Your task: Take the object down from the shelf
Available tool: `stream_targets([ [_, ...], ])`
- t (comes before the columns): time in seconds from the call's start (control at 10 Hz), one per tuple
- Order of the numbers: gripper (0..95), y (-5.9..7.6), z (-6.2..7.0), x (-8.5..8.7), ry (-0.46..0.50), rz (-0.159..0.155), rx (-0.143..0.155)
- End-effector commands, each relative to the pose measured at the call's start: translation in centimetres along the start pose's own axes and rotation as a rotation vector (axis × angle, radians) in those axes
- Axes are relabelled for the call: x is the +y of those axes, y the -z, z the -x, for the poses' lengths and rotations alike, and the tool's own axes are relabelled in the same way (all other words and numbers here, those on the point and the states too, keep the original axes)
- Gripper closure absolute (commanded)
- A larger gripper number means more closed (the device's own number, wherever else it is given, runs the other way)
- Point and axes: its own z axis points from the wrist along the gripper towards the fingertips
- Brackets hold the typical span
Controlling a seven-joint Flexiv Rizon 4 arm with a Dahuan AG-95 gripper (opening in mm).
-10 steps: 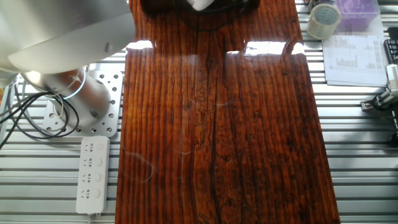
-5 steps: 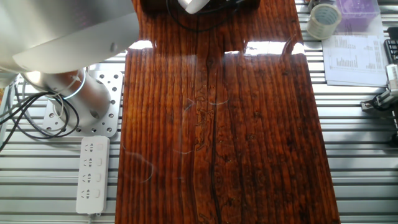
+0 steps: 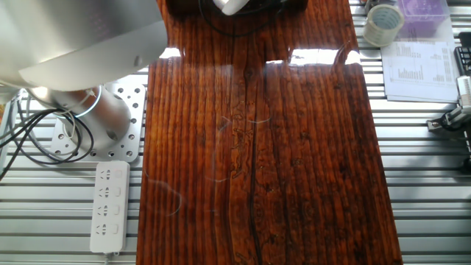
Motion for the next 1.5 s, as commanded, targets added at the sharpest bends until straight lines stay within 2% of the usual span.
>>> stream_targets([
  [0.1, 19.0, -0.2, 0.1, 0.2, -0.002, -0.006, -0.021],
  [0.2, 19.0, -0.7, 0.4, 0.6, -0.007, -0.010, -0.040],
  [0.3, 19.0, -1.1, 0.8, 0.4, -0.008, -0.001, -0.043],
  [0.5, 19.0, -2.0, 1.9, 0.1, -0.027, -0.007, -0.052],
  [1.0, 19.0, -3.0, 3.0, 0.1, -0.032, -0.023, -0.098],
  [1.3, 19.0, -3.6, 4.1, 0.5, -0.041, -0.034, -0.103],
  [1.5, 19.0, -4.0, 4.6, 0.4, -0.049, -0.046, -0.117],
])
